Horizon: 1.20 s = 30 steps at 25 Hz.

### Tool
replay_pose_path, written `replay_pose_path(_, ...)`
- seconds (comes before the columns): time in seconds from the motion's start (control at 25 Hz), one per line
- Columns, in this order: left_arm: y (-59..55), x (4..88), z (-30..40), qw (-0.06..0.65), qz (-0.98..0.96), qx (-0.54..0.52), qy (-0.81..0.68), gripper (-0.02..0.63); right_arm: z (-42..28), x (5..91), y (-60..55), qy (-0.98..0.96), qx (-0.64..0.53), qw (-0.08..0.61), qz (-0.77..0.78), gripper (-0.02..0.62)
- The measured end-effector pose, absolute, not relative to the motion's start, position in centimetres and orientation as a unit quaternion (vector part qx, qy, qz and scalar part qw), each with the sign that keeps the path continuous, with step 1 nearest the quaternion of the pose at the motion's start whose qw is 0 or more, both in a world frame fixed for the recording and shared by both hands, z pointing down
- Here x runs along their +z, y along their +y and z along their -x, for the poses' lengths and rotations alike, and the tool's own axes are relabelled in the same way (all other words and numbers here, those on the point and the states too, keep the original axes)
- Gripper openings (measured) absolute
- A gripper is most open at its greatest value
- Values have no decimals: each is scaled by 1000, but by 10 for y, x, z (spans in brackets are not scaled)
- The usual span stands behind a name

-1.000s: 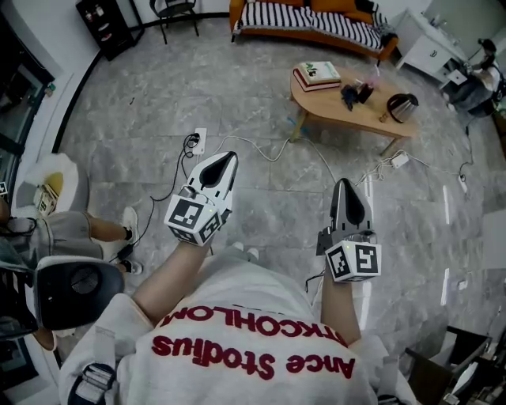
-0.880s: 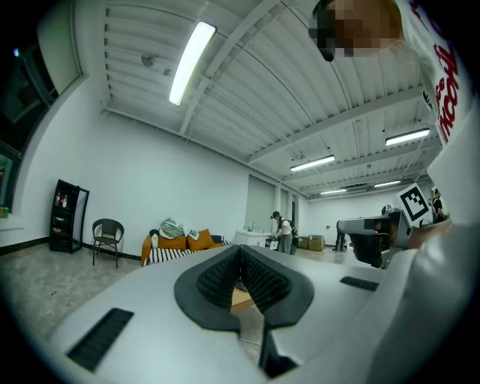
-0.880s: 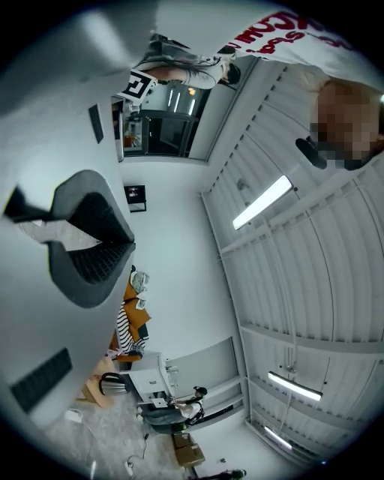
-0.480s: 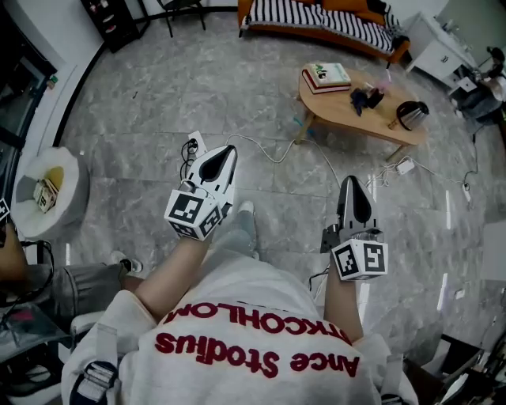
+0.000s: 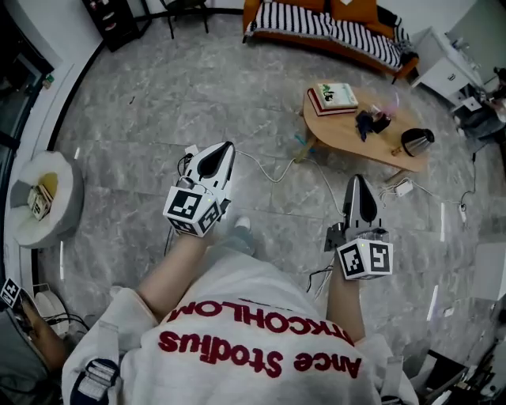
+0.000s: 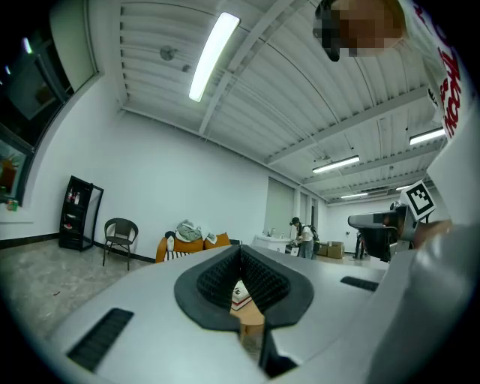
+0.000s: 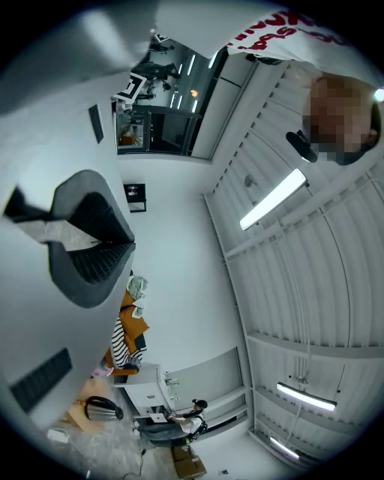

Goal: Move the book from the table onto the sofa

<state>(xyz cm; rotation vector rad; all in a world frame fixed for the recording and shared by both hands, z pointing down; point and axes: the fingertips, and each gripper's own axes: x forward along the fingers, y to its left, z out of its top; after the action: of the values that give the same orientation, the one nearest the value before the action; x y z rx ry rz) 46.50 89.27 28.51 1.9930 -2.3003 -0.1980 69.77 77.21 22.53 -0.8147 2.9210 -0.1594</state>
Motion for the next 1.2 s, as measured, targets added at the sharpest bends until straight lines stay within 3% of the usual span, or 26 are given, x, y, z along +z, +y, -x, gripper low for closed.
replay_pose_path(0.6,791,287,-330,51,-657,-68,-750,17,-575,223,662,954,-61,47,289,26)
replay_pose_path(1.2,741,305,-288,76,-656,-67,-748,17,-536,245,608,949,-83,22,303,26)
